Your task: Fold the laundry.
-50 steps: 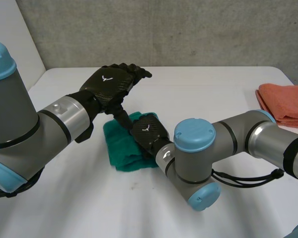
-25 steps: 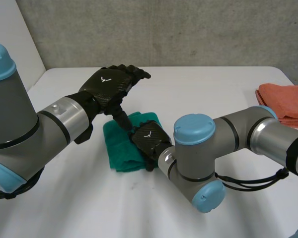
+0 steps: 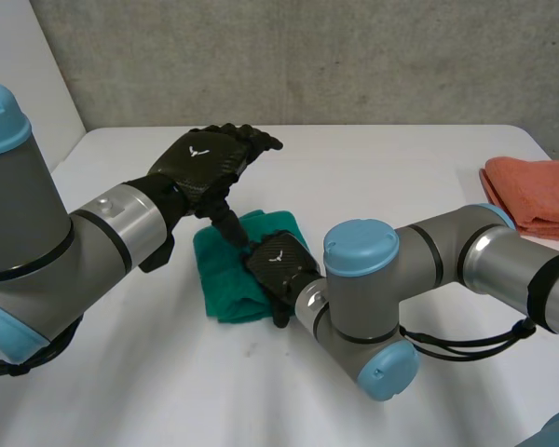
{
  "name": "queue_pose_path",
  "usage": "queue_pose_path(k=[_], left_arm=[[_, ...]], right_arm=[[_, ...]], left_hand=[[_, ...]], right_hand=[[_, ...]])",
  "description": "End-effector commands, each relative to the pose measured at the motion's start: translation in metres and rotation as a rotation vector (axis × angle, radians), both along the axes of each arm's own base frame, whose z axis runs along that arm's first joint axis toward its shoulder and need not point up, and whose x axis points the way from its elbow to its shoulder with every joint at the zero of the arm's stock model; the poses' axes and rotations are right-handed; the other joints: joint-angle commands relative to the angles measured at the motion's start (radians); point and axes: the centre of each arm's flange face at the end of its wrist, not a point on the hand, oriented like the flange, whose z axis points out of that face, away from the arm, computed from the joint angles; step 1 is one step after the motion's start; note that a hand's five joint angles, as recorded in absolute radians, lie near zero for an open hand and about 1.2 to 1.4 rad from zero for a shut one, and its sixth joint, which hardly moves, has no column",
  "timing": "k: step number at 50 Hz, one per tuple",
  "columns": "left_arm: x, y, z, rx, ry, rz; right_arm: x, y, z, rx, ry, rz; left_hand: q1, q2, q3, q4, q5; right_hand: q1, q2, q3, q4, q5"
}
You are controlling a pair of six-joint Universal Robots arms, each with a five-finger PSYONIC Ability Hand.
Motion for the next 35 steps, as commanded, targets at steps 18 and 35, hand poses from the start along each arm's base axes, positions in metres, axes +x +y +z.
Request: queue_pose_path(k=[18,35], left_arm=[[0.000,0.000,0.000,0.000,0.000,-0.001],[0.000,0.000,0.000,0.000,0.000,0.001]], right_arm=[[0.011,-0.011,-0.007,-0.028,-0.016,0.007],[0.019,-0.020,0.024,-0.099,-0.076,0.005]], left_hand=[[-0.017,-0.027,-0.032,-0.027,-0.045],[-0.017,-0.027,-0.032,-0.027,-0.045]], right_hand=[[0.319,0.275,0.269,0.270,0.263],[0.813,0.769,0.763,0.764,0.757]])
